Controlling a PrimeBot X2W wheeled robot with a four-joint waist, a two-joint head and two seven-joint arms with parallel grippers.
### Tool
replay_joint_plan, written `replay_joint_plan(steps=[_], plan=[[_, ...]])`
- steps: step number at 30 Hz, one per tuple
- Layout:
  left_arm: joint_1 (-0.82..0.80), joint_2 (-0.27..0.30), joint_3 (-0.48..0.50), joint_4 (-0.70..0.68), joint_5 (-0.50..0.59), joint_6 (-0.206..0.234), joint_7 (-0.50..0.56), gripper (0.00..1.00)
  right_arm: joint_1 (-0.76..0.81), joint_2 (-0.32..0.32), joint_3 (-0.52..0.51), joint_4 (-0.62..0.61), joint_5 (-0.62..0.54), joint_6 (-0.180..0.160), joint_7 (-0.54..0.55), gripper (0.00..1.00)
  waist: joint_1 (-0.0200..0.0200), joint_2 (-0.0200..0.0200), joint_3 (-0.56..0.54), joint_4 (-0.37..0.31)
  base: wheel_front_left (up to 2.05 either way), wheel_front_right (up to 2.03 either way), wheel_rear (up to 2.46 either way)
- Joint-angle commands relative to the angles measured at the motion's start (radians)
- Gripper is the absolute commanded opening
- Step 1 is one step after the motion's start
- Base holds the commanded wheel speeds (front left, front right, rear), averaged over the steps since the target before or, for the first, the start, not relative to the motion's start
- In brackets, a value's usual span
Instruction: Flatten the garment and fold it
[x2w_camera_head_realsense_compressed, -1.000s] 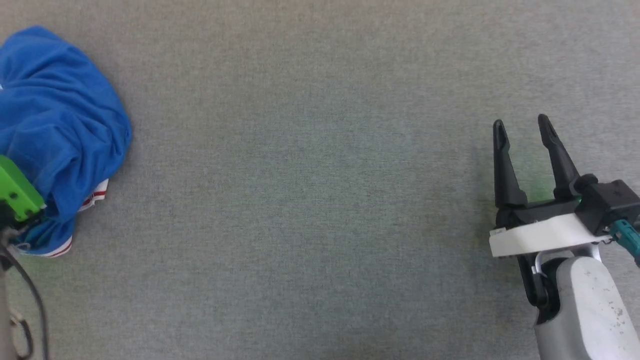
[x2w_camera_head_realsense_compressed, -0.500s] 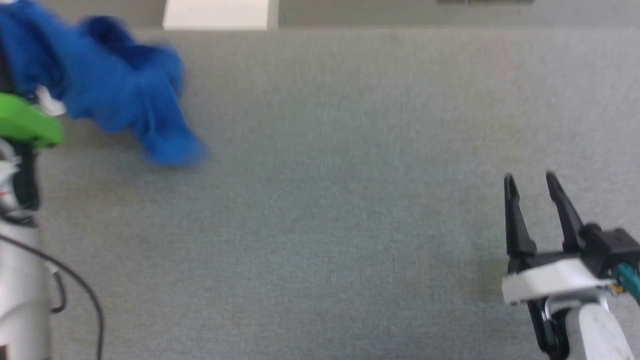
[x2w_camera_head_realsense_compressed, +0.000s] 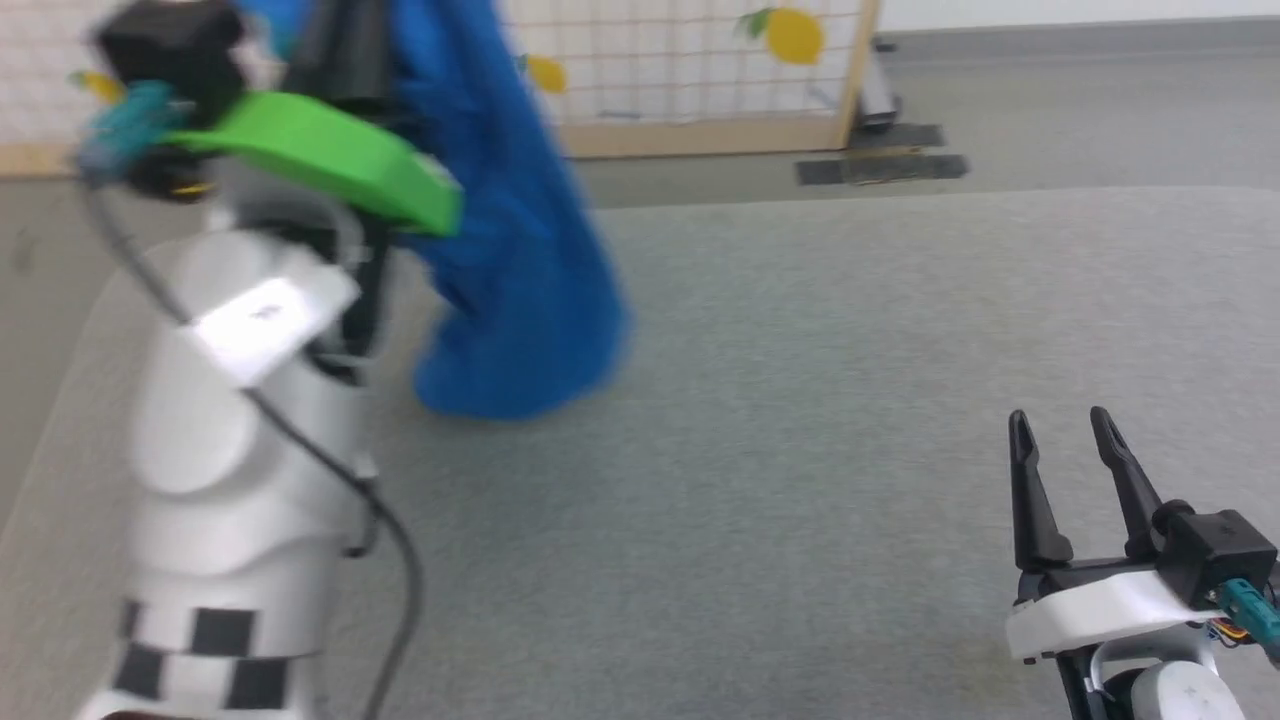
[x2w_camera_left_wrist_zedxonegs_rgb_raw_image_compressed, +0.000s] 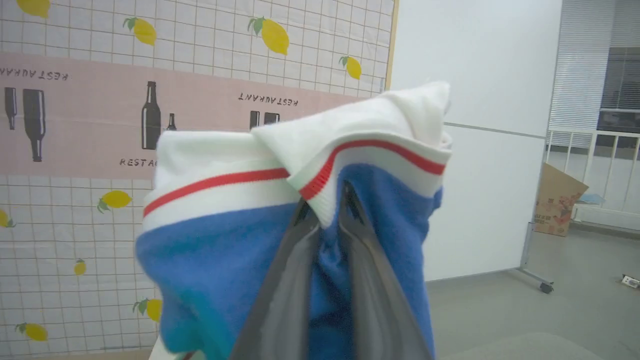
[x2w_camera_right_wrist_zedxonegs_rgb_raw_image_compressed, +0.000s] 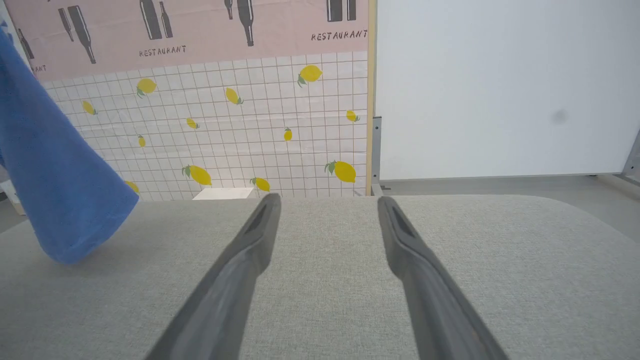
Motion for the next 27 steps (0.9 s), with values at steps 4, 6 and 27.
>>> replay_joint_plan(steps=[4,6,27], plan=[[-0.035,-0.06,-0.054,0.043,-0.021,-0.012,-0.025,0.0,0.012,0.0,0.012,-0.004,-0.014,-0.002,-0.005,1.0,0.0001,0.0055,-0.027,-0.126,0.0,0.0,0.0],[-0.039,-0.079,-0.075,0.064,-0.043,-0.013,-0.036,0.0,0.011,0.0,0.015,-0.004,-0.014,-0.002,-0.004,1.0,0.0001,0.0055,-0.025,-0.152,0.0,0.0,0.0],[0.215,-0.106,-0.618,0.496,-0.345,-0.003,0.482,0.0,0.0,0.0,0.07,0.008,0.004,-0.002,-0.001,1.0,0.0001,0.0055,0.032,-0.258,0.0,0.0,0.0]])
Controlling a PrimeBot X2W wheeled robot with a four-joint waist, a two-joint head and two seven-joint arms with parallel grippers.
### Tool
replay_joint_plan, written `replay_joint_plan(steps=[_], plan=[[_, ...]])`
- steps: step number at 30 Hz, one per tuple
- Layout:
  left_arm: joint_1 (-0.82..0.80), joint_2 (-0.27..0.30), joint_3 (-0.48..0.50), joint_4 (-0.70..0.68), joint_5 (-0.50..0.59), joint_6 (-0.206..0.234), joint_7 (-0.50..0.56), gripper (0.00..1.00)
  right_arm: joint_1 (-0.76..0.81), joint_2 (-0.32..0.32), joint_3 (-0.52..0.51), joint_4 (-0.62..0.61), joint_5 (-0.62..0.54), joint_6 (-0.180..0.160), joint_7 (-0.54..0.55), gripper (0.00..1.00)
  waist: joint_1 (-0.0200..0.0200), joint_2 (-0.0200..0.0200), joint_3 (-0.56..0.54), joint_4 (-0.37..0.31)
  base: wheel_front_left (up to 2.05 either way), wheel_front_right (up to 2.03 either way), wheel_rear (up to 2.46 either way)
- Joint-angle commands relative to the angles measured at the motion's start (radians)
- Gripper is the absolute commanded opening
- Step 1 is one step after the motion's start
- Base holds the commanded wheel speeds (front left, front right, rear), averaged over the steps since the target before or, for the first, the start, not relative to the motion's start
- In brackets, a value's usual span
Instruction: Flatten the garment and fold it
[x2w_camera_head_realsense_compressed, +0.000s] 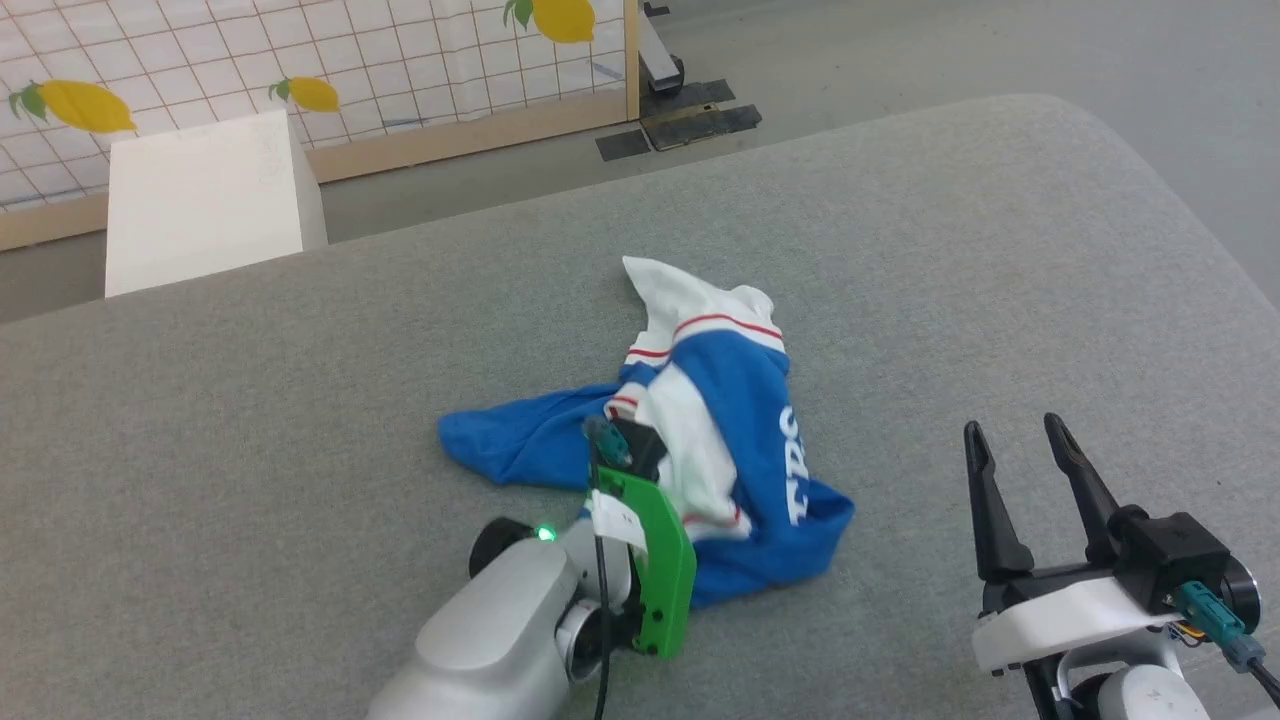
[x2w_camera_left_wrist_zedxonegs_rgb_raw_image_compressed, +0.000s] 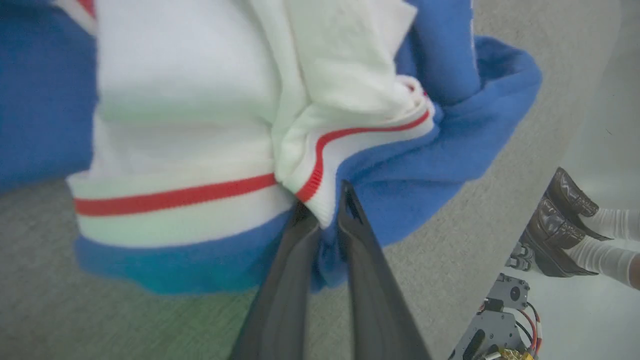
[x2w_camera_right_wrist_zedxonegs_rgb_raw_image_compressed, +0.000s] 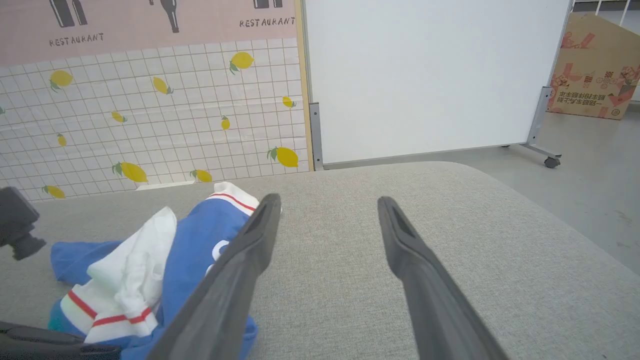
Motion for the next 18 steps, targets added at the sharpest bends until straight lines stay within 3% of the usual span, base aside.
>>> replay_joint_plan(steps=[1,3,4,5,6,13,18], plan=[[0.017,0.002,-0.012,0.015,-0.018,-0.007,0.032,0.0,-0.004,0.001,0.004,0.003,0.007,-0.002,-0.002,1.0,0.0001,0.0055,0.001,0.001,0.0,0.0,0.0],[0.024,0.002,-0.025,0.029,-0.028,-0.008,0.067,0.0,-0.003,0.001,0.005,0.006,0.007,-0.002,-0.003,1.0,0.0001,0.0055,-0.002,0.006,0.0,0.0,0.0],[0.023,0.002,-0.028,0.026,-0.027,-0.008,0.063,0.19,-0.002,0.001,0.005,0.007,0.007,-0.002,-0.003,1.0,0.0001,0.0055,-0.003,0.011,0.0,0.0,0.0],[0.019,0.002,-0.027,0.019,-0.024,-0.009,0.043,0.86,-0.002,0.001,0.004,0.007,0.007,-0.002,-0.003,1.0,0.0001,0.0055,-0.004,0.017,0.0,0.0,0.0],[0.013,0.002,-0.022,0.01,-0.017,-0.006,0.007,1.0,-0.001,0.001,0.003,0.007,0.006,-0.002,-0.003,1.0,0.0001,0.0055,-0.007,0.024,0.0,0.0,0.0],[-0.011,0.021,0.074,-0.091,0.036,0.032,-0.387,1.0,0.003,0.001,-0.003,0.002,-0.006,-0.002,-0.004,1.0,0.0001,0.0055,-0.035,0.08,0.0,0.0,0.0],[0.017,0.082,0.148,-0.177,0.088,0.063,-0.654,1.0,0.011,0.001,-0.018,-0.016,-0.018,-0.002,0.0,1.0,0.0001,0.0055,-0.052,0.135,0.0,0.0,0.0]])
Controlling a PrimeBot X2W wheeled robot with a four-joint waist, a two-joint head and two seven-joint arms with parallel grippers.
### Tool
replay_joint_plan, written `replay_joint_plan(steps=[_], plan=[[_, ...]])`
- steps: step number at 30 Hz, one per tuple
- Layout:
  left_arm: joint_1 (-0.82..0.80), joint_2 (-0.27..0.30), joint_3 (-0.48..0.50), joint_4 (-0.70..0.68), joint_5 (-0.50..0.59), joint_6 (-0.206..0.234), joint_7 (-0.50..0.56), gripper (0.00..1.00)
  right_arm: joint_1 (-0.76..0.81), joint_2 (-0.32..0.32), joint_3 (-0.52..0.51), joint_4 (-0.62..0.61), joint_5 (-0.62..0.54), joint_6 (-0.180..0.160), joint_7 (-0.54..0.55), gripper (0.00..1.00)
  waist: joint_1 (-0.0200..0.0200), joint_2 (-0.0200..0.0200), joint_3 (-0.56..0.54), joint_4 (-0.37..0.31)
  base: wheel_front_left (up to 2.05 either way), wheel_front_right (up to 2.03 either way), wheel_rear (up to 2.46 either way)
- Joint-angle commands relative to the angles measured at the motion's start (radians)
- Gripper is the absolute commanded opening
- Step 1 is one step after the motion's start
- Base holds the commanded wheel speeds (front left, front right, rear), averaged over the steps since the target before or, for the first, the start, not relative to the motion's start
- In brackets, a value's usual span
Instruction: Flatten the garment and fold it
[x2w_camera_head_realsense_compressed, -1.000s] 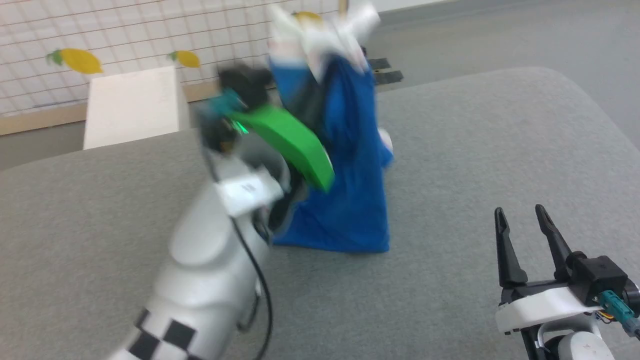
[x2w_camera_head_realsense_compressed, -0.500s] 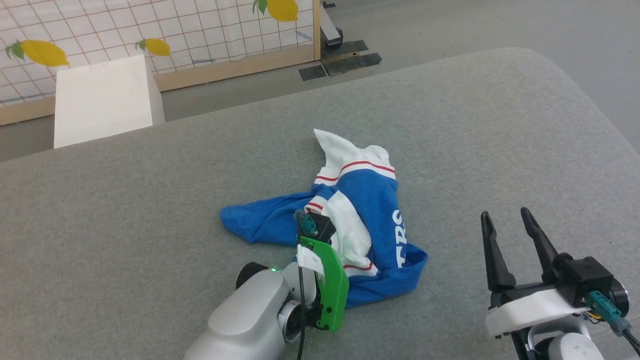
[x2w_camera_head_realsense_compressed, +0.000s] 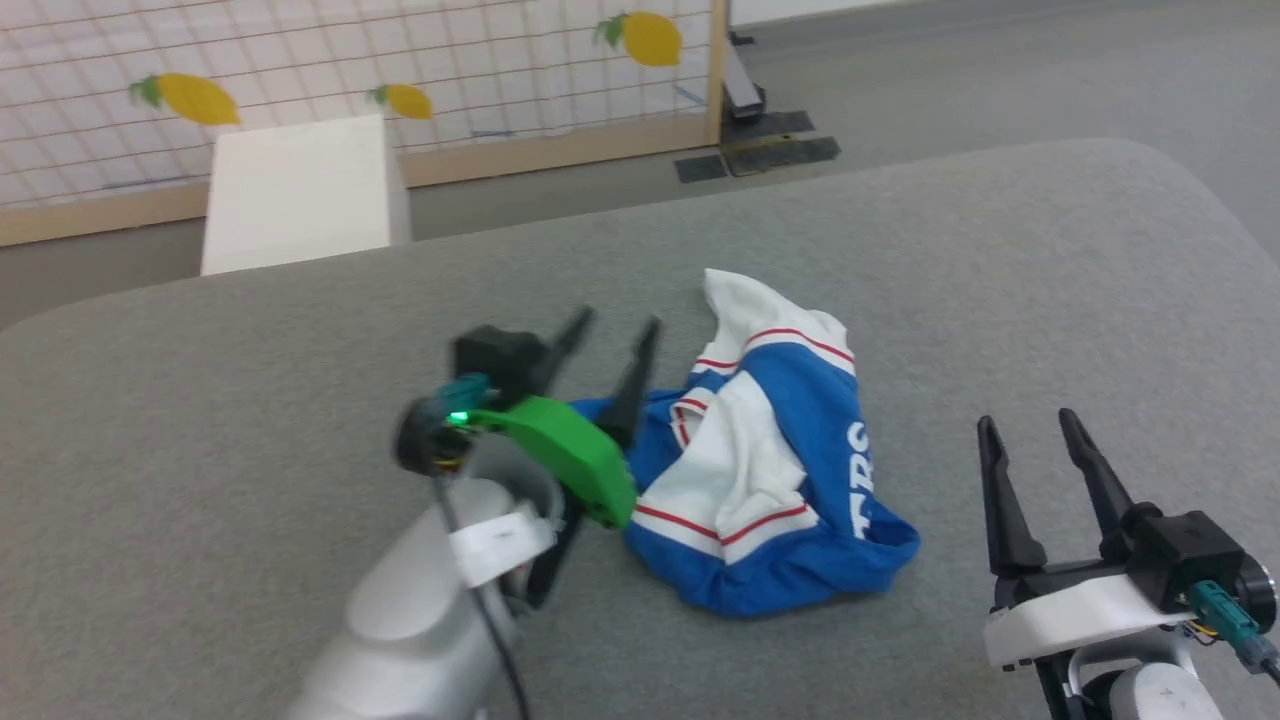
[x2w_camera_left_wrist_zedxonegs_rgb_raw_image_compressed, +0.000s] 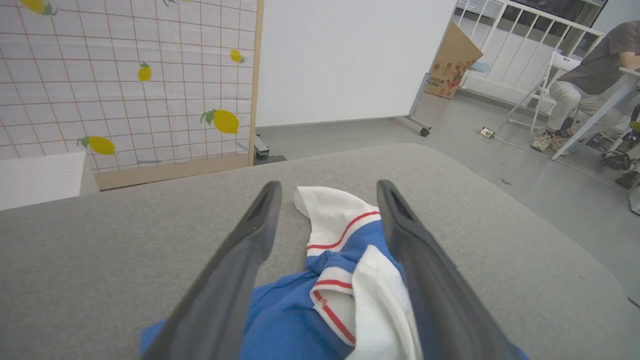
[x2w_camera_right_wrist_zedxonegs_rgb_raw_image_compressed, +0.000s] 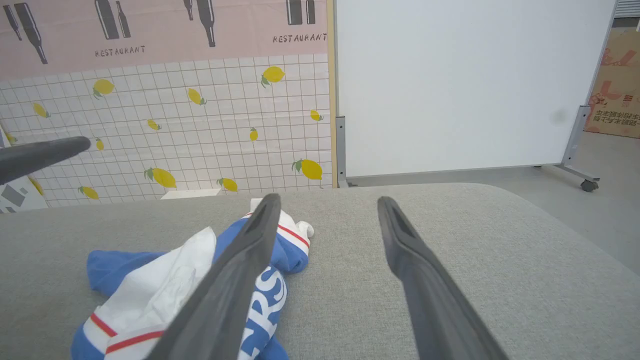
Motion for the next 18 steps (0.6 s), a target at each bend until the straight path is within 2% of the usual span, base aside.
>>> replay_joint_plan(steps=[1,5,9,18], plan=[[0.027,0.03,0.025,-0.023,0.02,0.014,-0.027,1.0,0.012,0.001,-0.004,-0.012,-0.01,-0.002,0.002,1.0,0.0,0.0055,-0.019,0.046,0.0,0.0,0.0],[0.092,0.079,0.116,-0.135,0.085,0.046,-0.045,1.0,0.024,0.001,-0.015,-0.036,-0.027,-0.002,0.016,1.0,0.0,0.0055,-0.021,0.1,0.0,0.0,0.0],[0.202,0.088,0.248,-0.271,0.158,0.058,-0.046,1.0,0.028,0.001,-0.023,-0.054,-0.042,-0.002,0.027,1.0,0.0,0.0055,-0.018,0.152,0.0,0.0,0.0],[0.408,0.041,0.459,-0.384,0.285,-0.001,-0.046,1.0,0.037,0.001,-0.032,-0.072,-0.056,-0.002,0.047,1.0,0.0,0.0055,-0.024,0.226,0.0,0.0,0.0]])
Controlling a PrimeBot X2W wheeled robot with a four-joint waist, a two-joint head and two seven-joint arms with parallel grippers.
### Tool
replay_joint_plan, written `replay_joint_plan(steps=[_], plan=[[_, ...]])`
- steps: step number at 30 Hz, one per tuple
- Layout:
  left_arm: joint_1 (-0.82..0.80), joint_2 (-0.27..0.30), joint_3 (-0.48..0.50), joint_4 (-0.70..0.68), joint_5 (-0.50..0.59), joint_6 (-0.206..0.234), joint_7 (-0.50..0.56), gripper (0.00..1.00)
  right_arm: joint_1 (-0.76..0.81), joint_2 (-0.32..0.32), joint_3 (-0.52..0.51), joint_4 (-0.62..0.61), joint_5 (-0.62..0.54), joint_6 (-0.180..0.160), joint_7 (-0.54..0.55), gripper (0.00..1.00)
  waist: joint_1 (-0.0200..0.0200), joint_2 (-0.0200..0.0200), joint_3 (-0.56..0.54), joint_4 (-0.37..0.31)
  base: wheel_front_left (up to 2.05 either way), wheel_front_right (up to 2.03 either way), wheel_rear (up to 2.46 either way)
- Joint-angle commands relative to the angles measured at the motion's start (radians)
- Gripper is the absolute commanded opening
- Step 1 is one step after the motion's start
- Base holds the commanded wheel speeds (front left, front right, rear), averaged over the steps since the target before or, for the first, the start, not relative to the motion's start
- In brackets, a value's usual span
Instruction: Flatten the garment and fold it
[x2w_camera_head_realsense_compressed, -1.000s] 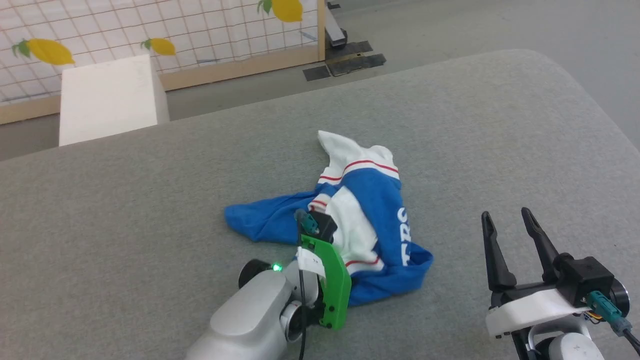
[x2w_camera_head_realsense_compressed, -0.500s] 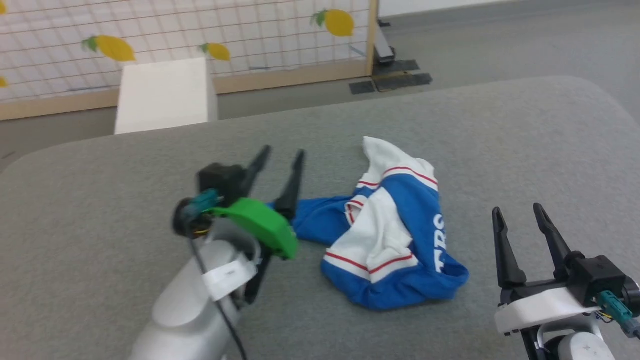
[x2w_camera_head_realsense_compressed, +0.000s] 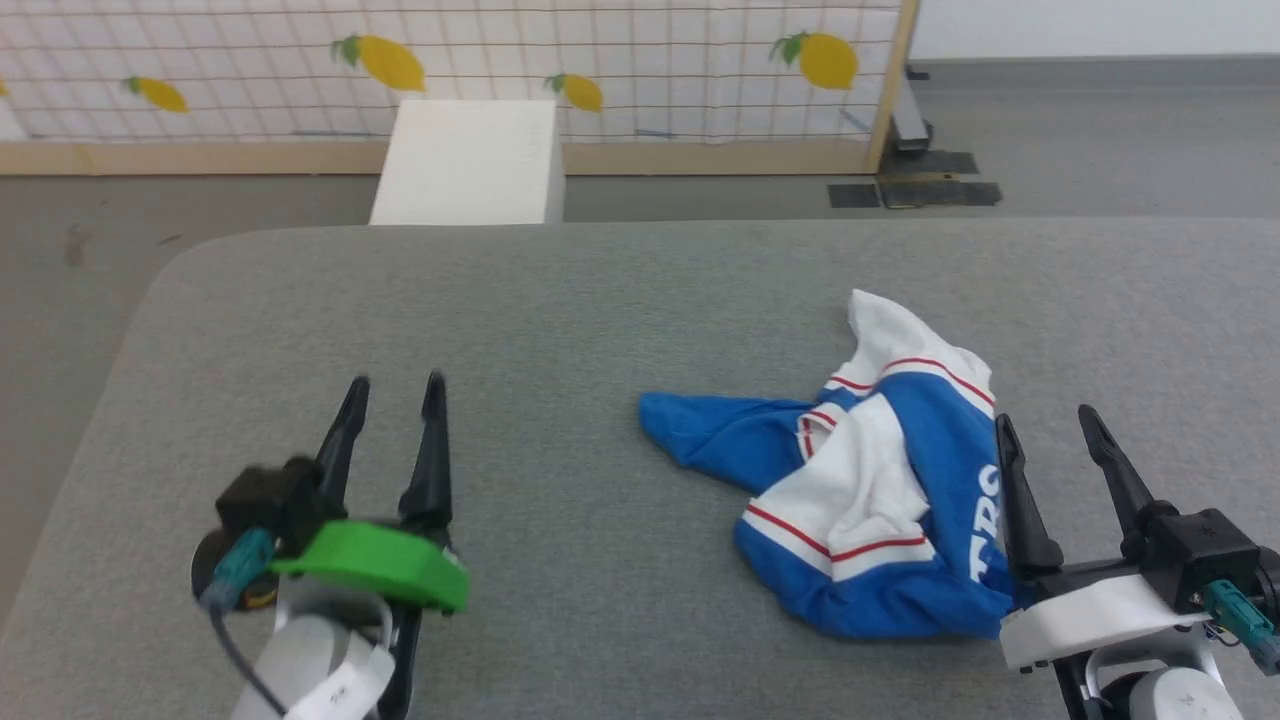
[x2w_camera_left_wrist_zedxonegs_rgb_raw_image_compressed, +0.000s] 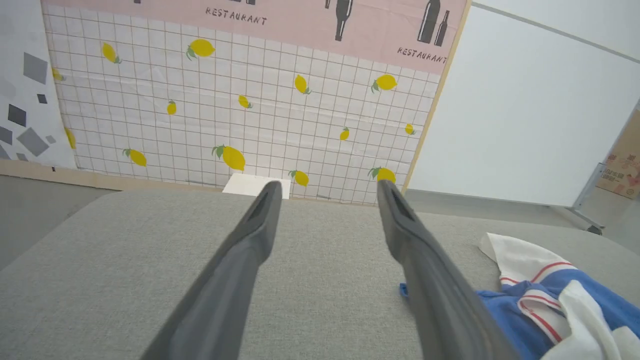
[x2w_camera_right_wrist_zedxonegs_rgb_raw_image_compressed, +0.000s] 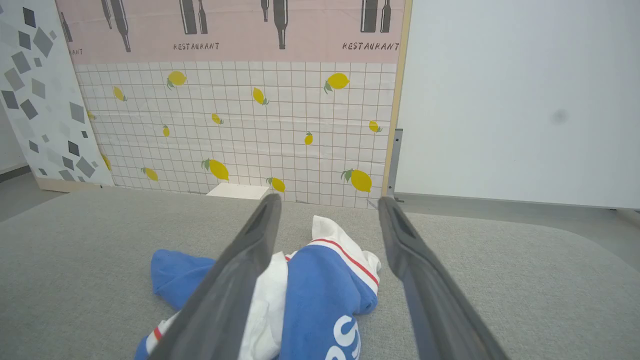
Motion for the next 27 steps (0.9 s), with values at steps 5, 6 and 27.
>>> replay_joint_plan(steps=[5,6,27], plan=[[0.096,-0.039,0.081,-0.016,0.068,-0.038,-0.003,1.0,0.032,0.0,-0.002,-0.003,0.0,-0.002,0.005,1.0,0.0,0.0055,-0.013,0.033,0.0,0.0,0.0],[0.107,-0.044,0.091,-0.018,0.076,-0.044,-0.003,1.0,0.035,0.0,-0.003,-0.002,0.002,-0.002,0.006,1.0,0.0,0.0055,-0.014,0.034,0.0,0.0,0.0],[0.181,-0.107,0.182,-0.021,0.144,-0.099,-0.004,1.0,0.052,0.0,0.006,0.019,0.019,-0.002,0.002,1.0,0.0,0.0055,-0.03,0.015,0.0,0.0,0.0]])
